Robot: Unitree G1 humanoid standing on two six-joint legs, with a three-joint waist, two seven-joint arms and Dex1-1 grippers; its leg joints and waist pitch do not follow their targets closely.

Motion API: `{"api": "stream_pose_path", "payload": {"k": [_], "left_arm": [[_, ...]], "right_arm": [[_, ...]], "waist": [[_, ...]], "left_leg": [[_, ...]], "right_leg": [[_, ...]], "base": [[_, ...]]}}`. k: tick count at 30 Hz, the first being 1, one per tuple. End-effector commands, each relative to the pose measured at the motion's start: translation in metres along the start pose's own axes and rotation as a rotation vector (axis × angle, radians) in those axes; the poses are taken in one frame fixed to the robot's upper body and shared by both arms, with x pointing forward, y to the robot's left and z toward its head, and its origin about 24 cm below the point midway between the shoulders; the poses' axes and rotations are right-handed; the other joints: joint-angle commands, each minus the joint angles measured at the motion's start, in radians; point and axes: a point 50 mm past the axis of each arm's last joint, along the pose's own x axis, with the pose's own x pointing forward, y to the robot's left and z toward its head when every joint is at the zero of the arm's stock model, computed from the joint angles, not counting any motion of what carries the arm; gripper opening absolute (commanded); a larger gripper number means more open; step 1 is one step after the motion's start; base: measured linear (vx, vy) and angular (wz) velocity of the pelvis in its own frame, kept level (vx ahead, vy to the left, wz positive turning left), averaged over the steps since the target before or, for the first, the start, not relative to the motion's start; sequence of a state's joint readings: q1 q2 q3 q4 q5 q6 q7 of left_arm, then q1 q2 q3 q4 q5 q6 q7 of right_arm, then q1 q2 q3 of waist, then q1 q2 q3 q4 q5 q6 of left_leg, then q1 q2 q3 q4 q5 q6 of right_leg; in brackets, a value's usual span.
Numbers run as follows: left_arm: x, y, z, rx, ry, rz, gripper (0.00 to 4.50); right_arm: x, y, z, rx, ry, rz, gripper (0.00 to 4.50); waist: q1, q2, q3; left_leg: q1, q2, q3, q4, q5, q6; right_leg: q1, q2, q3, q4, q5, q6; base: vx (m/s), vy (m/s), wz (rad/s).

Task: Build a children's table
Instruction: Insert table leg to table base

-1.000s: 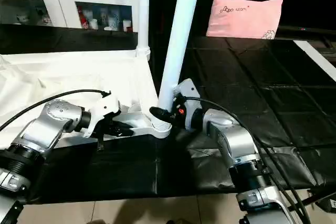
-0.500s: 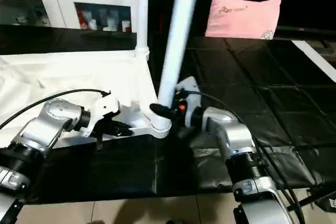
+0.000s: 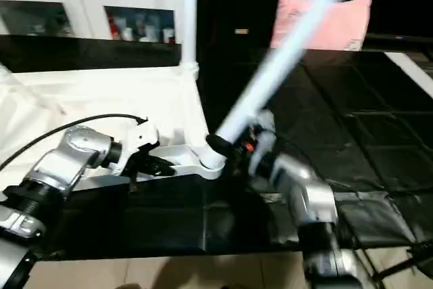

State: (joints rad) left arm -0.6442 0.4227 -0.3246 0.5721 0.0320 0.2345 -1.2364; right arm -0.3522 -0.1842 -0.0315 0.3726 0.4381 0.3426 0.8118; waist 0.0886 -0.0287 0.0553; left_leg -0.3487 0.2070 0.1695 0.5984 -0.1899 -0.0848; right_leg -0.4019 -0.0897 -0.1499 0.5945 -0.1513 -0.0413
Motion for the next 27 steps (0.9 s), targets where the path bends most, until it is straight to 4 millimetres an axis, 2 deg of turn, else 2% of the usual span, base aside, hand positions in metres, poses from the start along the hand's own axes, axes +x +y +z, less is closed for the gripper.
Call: {"api": "stream_pose_path", "payload": {"k": [1, 3, 4, 5, 8, 11, 13, 14, 15, 16, 17, 18, 20, 25, 26, 27], "left_arm": [[-0.016, 0.014, 0.015, 0.035, -0.025, 0.097, 0.00], [-0.015, 0.017, 0.016, 0.032, -0.031, 0.115, 0.00], [-0.015, 0.018, 0.016, 0.032, -0.032, 0.119, 0.00], [-0.015, 0.018, 0.016, 0.031, -0.033, 0.122, 0.00], [-0.015, 0.019, 0.015, 0.031, -0.034, 0.125, 0.00], [-0.013, 0.019, 0.015, 0.028, -0.041, 0.137, 0.00], [-0.013, 0.019, 0.015, 0.027, -0.042, 0.139, 0.00], [-0.013, 0.019, 0.015, 0.025, -0.044, 0.141, 0.00], [-0.013, 0.018, 0.014, 0.024, -0.045, 0.143, 0.00], [-0.013, 0.018, 0.013, 0.021, -0.046, 0.146, 0.00], [-0.013, 0.018, 0.013, 0.021, -0.046, 0.146, 0.00], [-0.013, 0.018, 0.012, 0.018, -0.046, 0.150, 0.00], [-0.013, 0.018, 0.011, 0.016, -0.046, 0.155, 0.00], [-0.012, 0.014, 0.012, 0.048, -0.047, 0.110, 0.00], [-0.012, 0.014, 0.012, 0.049, -0.047, 0.108, 0.00], [-0.011, 0.012, 0.014, 0.080, -0.046, 0.073, 0.00]], "right_arm": [[-0.013, -0.005, -0.025, 0.033, 0.096, -0.051, 1.93], [-0.018, 0.001, -0.033, -0.054, 0.129, -0.021, 1.93], [-0.019, 0.002, -0.035, -0.099, 0.160, -0.007, 1.93], [-0.021, 0.003, -0.038, -0.166, 0.217, 0.015, 1.93], [-0.023, 0.004, -0.041, -0.225, 0.276, 0.039, 1.93], [-0.025, 0.005, -0.043, -0.313, 0.377, 0.110, 1.93], [-0.025, 0.006, -0.043, -0.322, 0.387, 0.121, 1.93], [-0.025, 0.006, -0.043, -0.331, 0.405, 0.140, 1.93], [-0.025, 0.006, -0.044, -0.338, 0.417, 0.154, 1.93], [-0.024, 0.006, -0.044, -0.347, 0.430, 0.167, 1.93], [-0.024, 0.006, -0.044, -0.347, 0.430, 0.167, 1.93], [-0.023, 0.005, -0.045, -0.356, 0.443, 0.178, 1.93], [-0.017, 0.002, -0.045, -0.365, 0.449, 0.180, 1.93], [-0.005, 0.000, -0.044, -0.359, 0.435, 0.211, 1.93], [-0.005, 0.001, -0.044, -0.359, 0.434, 0.212, 1.93], [-0.003, 0.001, -0.042, -0.351, 0.423, 0.225, 1.93]], "waist": [[0.001, 0.026, -0.074], [0.004, 0.025, -0.075], [0.006, 0.023, -0.074], [0.004, 0.021, -0.072], [0.007, 0.022, -0.069], [0.007, 0.011, -0.068], [0.008, 0.013, -0.069], [0.006, 0.006, -0.070], [0.005, -0.006, -0.070], [0.008, 0.001, -0.070], [0.007, 0.001, -0.070], [0.007, -0.005, -0.070], [0.003, -0.008, -0.069], [-0.009, -0.001, -0.066], [-0.013, 0.002, -0.067], [-0.012, 0.014, -0.066]], "left_leg": [[0.006, 0.030, -0.011, -0.072, -0.241, 0.000], [0.007, 0.029, -0.010, -0.071, -0.242, 0.004], [0.004, 0.028, -0.010, -0.072, -0.233, 0.007], [0.004, 0.027, -0.009, -0.072, -0.235, 0.012], [0.006, 0.024, -0.008, -0.070, -0.241, 0.018], [0.008, 0.022, -0.007, -0.068, -0.246, 0.025], [0.007, 0.025, -0.009, -0.070, -0.240, 0.028], [0.007, 0.028, -0.009, -0.071, -0.243, 0.030], [0.004, 0.028, -0.009, -0.071, -0.239, 0.033], [0.006, 0.028, -0.009, -0.071, -0.238, 0.033], [0.006, 0.029, -0.009, -0.071, -0.242, 0.034], [0.005, 0.028, -0.008, -0.071, -0.239, 0.035], [0.005, 0.026, -0.008, -0.070, -0.249, 0.034], [0.009, 0.027, -0.014, -0.071, -0.306, 0.021], [0.010, 0.027, -0.015, -0.071, -0.324, 0.019], [0.013, 0.026, -0.017, -0.071, -0.338, 0.016]], "right_leg": [[0.062, -0.072, 0.066, -0.084, -0.339, -0.129], [0.062, -0.073, 0.066, -0.087, -0.342, -0.123], [0.062, -0.072, 0.065, -0.085, -0.342, -0.119], [0.062, -0.071, 0.065, -0.088, -0.363, -0.110], [0.060, -0.071, 0.062, -0.096, -0.429, -0.084], [0.058, -0.073, 0.059, -0.108, -0.498, -0.051], [0.057, -0.074, 0.059, -0.105, -0.492, -0.048], [0.056, -0.073, 0.060, -0.104, -0.477, -0.050], [0.057, -0.072, 0.060, -0.102, -0.467, -0.050], [0.056, -0.075, 0.060, -0.101, -0.469, -0.053], [0.054, -0.075, 0.060, -0.102, -0.474, -0.052], [0.055, -0.075, 0.061, -0.103, -0.475, -0.050], [0.053, -0.076, 0.057, -0.106, -0.506, -0.045], [0.049, -0.075, 0.051, -0.117, -0.555, -0.029], [0.049, -0.075, 0.049, -0.118, -0.561, -0.030], [0.050, -0.075, 0.048, -0.120, -0.563, -0.030]], "base": [[0.000, 0.000, 0.00], [0.000, 0.000, 0.00], [0.000, 0.000, 0.00], [0.000, 0.000, 0.00], [0.000, 0.000, 0.00], [0.000, 0.000, 0.00], [0.000, 0.000, 0.00], [0.000, 0.000, 0.00], [0.000, 0.000, 0.00], [0.000, 0.000, 0.00], [0.000, 0.000, 0.00], [0.000, 0.000, 0.00], [0.000, 0.000, 0.00], [0.000, 0.000, 0.00], [0.000, 0.000, 0.00], [0.000, 0.000, 0.00]]}}
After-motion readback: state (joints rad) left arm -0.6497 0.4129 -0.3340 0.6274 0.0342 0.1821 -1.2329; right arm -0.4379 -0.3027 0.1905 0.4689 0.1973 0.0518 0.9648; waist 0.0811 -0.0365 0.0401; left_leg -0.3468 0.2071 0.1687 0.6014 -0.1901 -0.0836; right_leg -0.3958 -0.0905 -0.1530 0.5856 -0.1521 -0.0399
